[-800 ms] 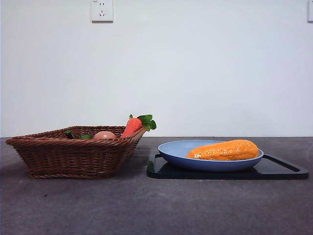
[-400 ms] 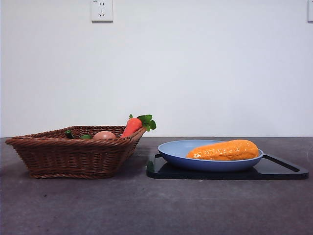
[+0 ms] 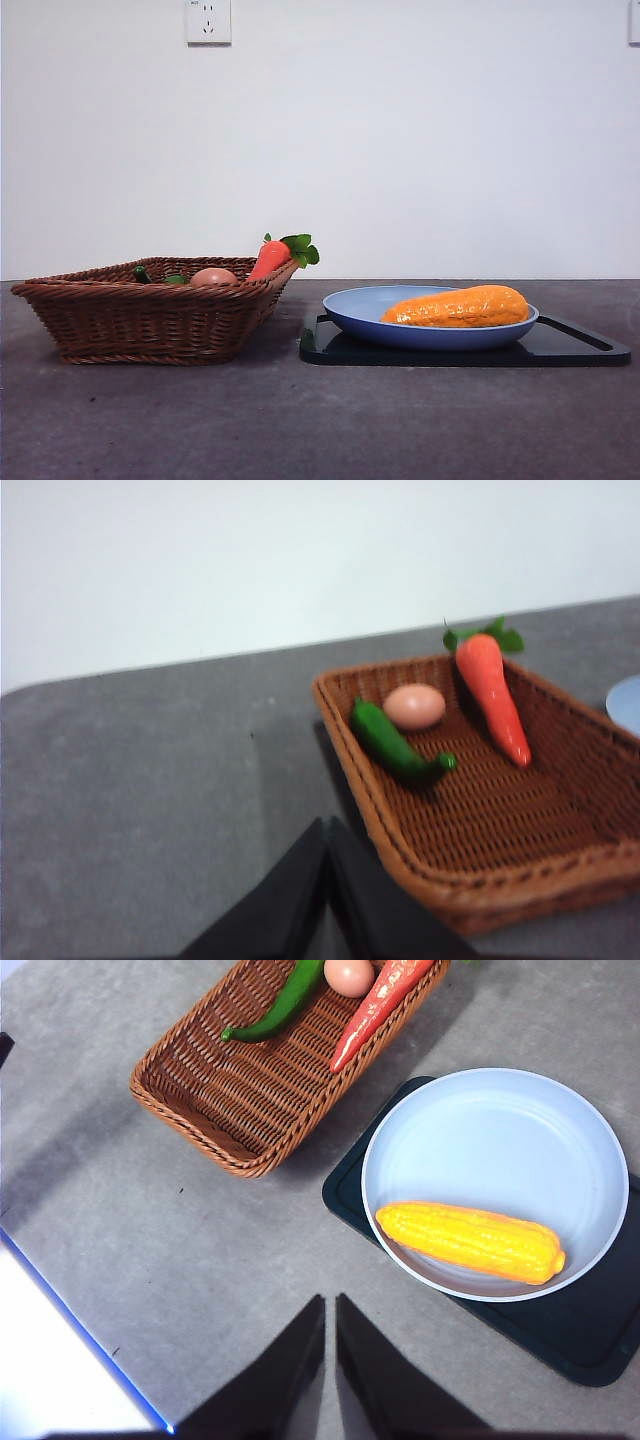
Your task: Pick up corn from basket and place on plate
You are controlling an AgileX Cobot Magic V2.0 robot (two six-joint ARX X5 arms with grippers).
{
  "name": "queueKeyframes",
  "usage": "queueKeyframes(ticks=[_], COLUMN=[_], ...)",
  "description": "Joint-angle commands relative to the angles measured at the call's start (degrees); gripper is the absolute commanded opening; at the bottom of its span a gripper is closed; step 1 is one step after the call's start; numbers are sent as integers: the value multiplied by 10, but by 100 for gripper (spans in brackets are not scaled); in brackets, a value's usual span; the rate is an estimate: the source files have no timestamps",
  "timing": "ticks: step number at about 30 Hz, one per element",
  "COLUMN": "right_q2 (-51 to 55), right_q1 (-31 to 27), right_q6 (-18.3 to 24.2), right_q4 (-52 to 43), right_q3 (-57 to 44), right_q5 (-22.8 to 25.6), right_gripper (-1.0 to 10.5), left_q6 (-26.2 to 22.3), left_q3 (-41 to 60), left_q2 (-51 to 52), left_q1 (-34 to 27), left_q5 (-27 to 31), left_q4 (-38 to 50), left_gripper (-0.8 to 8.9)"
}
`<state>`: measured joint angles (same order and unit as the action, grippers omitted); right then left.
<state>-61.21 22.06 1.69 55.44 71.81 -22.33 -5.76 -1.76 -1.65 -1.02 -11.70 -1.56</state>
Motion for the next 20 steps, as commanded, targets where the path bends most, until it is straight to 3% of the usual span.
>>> queueKeyframes(ticks=[1, 8, 20], right_q2=[-5, -5, -5], right_q1=[2, 2, 2], right_q6=[3, 3, 3], right_q4=[-4, -6, -20], right_q3=[5, 5, 5], right_q5=[-1, -1, -1], right_gripper=[2, 2, 2], left_q6=[20, 42, 52], left_q3=[16, 16, 16], left_q2=[14, 15, 15], left_q1=[-2, -2, -2], left_q5=[2, 2, 1], left_q4=[-17, -86, -83], left_gripper=[4, 4, 3])
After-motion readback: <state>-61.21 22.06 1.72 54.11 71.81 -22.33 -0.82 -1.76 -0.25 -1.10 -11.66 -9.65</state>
